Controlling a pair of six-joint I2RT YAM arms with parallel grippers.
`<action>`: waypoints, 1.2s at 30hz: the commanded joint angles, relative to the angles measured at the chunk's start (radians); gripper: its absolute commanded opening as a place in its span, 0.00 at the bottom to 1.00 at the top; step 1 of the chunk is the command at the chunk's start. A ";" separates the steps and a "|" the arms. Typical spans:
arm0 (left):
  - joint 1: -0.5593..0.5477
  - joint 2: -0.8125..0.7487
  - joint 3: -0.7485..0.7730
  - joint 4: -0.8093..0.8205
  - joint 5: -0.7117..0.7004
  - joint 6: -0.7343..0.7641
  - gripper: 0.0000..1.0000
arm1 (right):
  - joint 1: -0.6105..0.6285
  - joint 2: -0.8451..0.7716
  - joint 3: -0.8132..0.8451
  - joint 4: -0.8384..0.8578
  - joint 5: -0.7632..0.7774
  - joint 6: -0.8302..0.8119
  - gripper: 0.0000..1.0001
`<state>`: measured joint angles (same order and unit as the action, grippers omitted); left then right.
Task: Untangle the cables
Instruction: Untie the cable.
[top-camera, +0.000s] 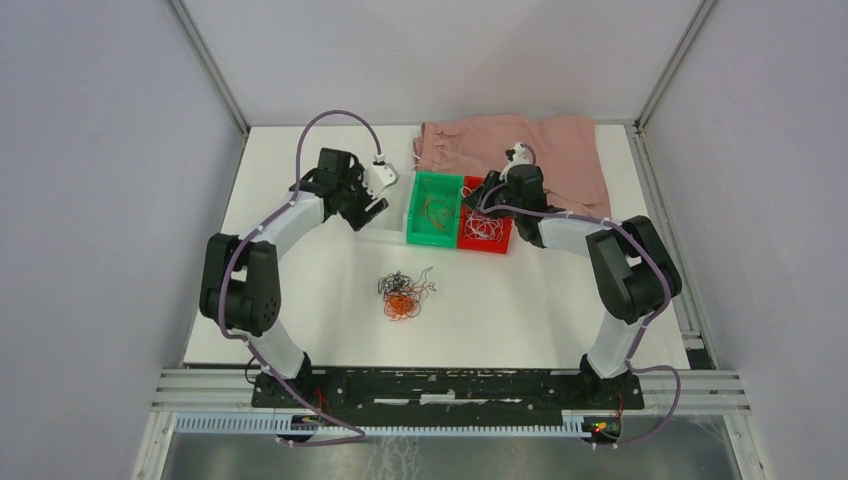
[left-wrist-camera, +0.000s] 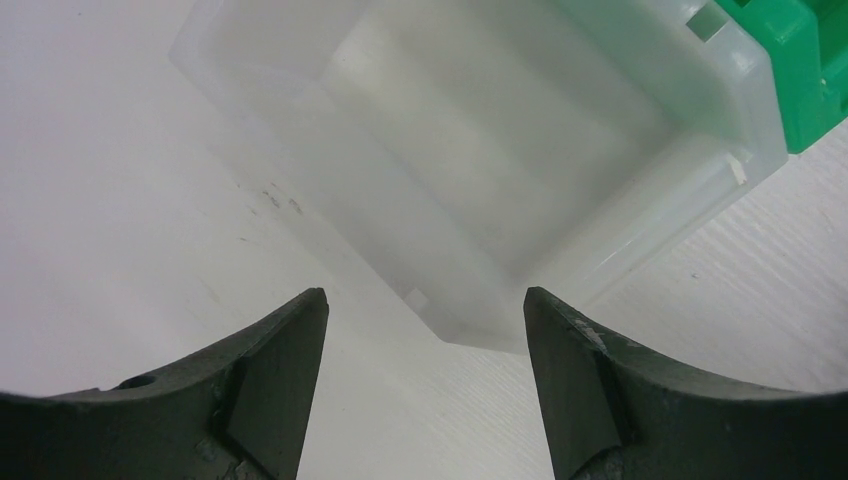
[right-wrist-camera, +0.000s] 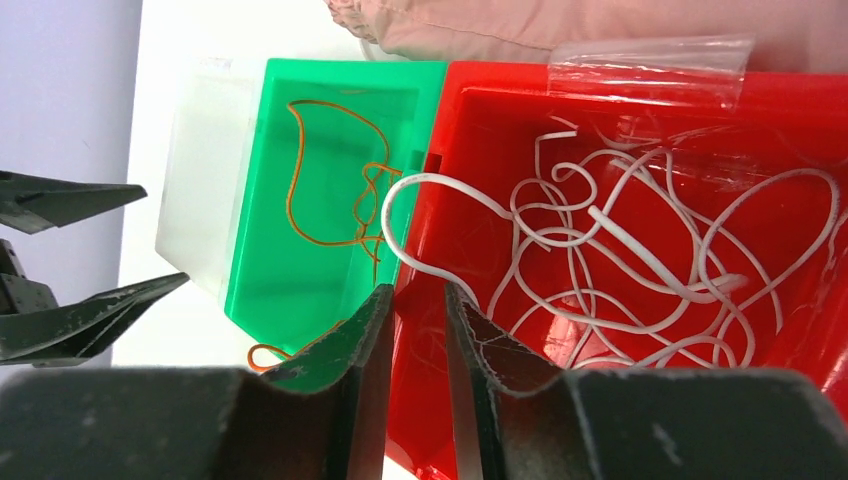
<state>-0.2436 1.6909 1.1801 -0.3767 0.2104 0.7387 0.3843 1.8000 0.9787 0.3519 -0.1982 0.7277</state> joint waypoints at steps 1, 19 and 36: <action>0.004 0.001 -0.016 0.071 -0.015 0.076 0.78 | -0.023 0.021 -0.017 0.116 -0.036 0.074 0.31; 0.015 0.022 -0.028 0.068 -0.012 0.122 0.74 | -0.060 0.021 -0.114 0.260 -0.033 0.153 0.46; 0.035 0.006 -0.028 0.042 -0.005 0.160 0.73 | -0.079 0.032 -0.079 0.095 0.023 0.151 0.38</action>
<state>-0.2302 1.7046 1.1477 -0.3416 0.1982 0.8509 0.3157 1.8317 0.8661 0.5789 -0.2268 0.9089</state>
